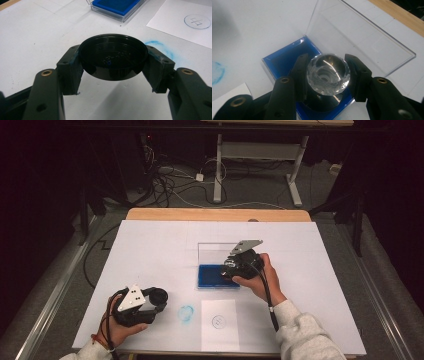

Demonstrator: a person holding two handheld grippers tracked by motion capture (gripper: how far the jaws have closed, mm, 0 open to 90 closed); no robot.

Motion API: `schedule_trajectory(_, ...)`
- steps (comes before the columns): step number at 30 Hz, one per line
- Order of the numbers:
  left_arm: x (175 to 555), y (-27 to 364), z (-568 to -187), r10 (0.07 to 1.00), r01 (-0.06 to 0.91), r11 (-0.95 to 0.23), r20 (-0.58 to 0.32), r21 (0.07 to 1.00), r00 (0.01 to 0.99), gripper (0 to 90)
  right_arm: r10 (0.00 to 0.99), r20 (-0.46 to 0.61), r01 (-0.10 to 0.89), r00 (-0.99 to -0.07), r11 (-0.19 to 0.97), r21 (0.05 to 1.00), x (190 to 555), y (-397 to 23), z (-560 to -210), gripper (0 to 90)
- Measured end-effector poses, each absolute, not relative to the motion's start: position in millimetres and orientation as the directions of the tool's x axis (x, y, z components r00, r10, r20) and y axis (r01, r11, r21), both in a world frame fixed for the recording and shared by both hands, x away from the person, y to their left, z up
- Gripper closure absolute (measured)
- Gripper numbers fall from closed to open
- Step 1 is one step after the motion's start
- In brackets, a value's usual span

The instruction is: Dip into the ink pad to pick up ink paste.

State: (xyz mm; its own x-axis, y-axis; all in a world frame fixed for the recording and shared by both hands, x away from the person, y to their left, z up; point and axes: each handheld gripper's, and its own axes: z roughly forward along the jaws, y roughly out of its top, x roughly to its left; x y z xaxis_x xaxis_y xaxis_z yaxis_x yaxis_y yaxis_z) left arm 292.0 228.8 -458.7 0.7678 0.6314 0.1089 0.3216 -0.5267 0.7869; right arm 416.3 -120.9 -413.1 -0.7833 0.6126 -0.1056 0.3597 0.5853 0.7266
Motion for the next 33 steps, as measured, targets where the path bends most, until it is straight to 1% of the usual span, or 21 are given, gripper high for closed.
schedule_trajectory(9,292,228,-459,0.628,0.320,-0.534,0.113,0.783,0.770,36.9,0.630,-0.080,0.385,-0.772,0.565,0.730,417,-125,-424,57.5)
schedule_trajectory(19,293,227,-460,0.624,0.321,-0.537,0.111,0.780,0.774,36.9,0.625,-0.068,0.380,-0.778,0.553,0.742,418,-125,-428,57.5)
schedule_trajectory(25,293,227,-460,0.622,0.324,-0.539,0.109,0.777,0.775,36.9,0.630,-0.079,0.381,-0.773,0.560,0.736,416,-121,-430,57.5)
schedule_trajectory(27,292,226,-460,0.621,0.323,-0.542,0.110,0.776,0.776,36.9,0.627,-0.098,0.371,-0.773,0.571,0.732,415,-119,-431,57.6)
schedule_trajectory(33,292,226,-461,0.619,0.323,-0.546,0.113,0.773,0.777,36.9,0.634,-0.100,0.370,-0.767,0.564,0.738,413,-119,-433,57.6)
